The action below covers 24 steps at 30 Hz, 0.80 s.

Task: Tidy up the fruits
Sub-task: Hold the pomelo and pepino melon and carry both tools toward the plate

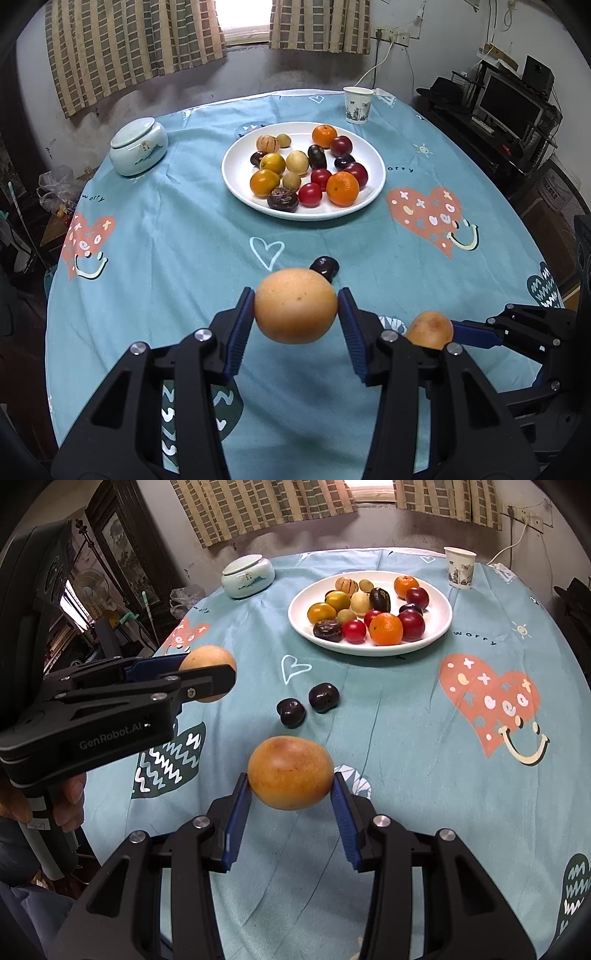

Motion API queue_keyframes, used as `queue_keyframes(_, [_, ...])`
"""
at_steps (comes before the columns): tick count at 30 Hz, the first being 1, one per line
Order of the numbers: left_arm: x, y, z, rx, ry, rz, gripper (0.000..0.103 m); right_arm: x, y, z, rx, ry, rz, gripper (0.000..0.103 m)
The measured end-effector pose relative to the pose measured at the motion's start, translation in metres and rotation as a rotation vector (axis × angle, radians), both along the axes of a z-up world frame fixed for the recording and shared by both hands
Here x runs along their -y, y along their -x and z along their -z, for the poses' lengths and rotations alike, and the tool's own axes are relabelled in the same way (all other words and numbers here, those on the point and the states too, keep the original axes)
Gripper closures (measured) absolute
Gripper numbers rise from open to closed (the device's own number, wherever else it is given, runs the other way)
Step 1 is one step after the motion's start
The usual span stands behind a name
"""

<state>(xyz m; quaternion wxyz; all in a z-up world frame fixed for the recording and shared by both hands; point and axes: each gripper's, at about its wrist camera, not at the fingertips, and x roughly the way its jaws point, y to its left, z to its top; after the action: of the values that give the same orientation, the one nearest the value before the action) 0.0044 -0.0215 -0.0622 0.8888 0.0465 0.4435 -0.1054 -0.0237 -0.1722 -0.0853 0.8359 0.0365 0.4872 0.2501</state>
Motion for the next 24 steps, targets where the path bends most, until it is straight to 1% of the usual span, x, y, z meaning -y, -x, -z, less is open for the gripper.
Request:
queue_keyframes(12, [-0.002,-0.012,0.006,-0.017,-0.020,-0.034,0.056,-0.001,-0.019,0.007,-0.013,-0.022,-0.028,0.059])
queue_keyframes(24, [0.002,-0.024,0.011,-0.028,-0.030,-0.043,0.056,0.008,-0.036,0.011,-0.020,-0.043,-0.030,0.059])
